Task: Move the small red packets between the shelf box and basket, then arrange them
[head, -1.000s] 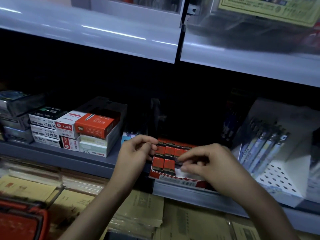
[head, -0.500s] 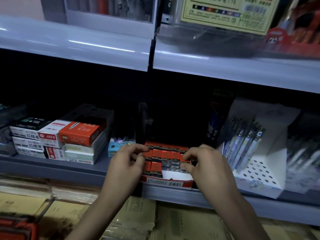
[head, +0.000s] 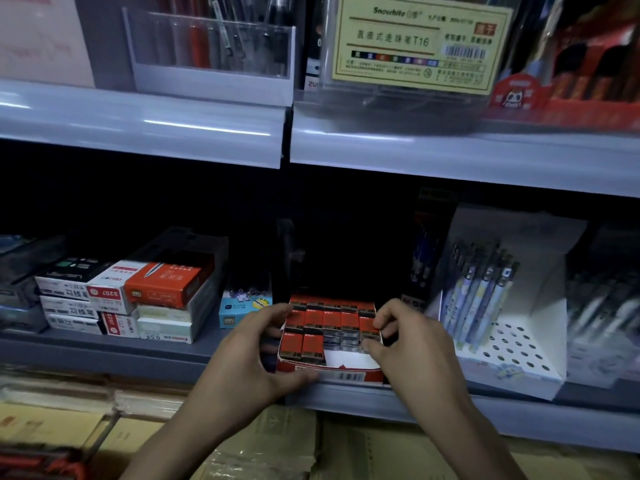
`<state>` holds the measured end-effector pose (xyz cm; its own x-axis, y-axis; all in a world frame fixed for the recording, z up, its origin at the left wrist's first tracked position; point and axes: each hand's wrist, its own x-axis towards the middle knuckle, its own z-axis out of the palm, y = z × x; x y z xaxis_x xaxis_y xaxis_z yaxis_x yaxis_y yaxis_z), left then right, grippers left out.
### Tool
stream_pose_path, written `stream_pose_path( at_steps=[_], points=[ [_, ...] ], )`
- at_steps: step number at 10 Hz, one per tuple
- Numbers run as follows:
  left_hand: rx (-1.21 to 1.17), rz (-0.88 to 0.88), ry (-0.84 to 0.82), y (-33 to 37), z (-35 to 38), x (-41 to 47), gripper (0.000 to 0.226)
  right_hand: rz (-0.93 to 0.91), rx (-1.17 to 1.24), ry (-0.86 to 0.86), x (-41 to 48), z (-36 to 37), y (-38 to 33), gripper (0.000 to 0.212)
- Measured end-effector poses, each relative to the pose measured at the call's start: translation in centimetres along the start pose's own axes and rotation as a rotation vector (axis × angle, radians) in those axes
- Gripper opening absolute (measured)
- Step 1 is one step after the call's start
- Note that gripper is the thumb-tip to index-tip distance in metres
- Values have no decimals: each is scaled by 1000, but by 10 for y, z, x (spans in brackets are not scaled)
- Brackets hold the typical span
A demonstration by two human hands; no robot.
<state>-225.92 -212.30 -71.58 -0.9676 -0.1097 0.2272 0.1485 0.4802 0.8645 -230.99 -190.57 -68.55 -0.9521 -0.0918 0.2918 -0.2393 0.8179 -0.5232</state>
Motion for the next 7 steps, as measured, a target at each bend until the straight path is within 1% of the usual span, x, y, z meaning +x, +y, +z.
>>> stream_pose_path(
  at_steps=[1, 2, 3, 4, 5, 6, 7],
  points=[
    [-11, 7, 57, -5, 1, 3, 84, -7, 17, -19, -2, -3, 1, 23],
    [-17, 23, 94, -7, 3, 4, 79, -11, 76, -57, -6, -9, 1, 18],
    [-13, 11, 107, -5, 4, 5, 73, -40, 119, -93, -11, -12, 4, 15],
    [9, 15, 105, -5, 5, 4, 63, -95, 163, -116, -17, -11, 9, 12],
    [58, 44, 88, -2, 7, -2, 54, -132, 189, -114, -25, -12, 12, 15],
    [159, 55, 96, 4, 9, -12, 59, -183, 121, -92, -36, -7, 11, 11],
    [269, 87, 110, 10, 10, -21, 77, -212, 18, -91, -45, -10, 9, 12]
  ],
)
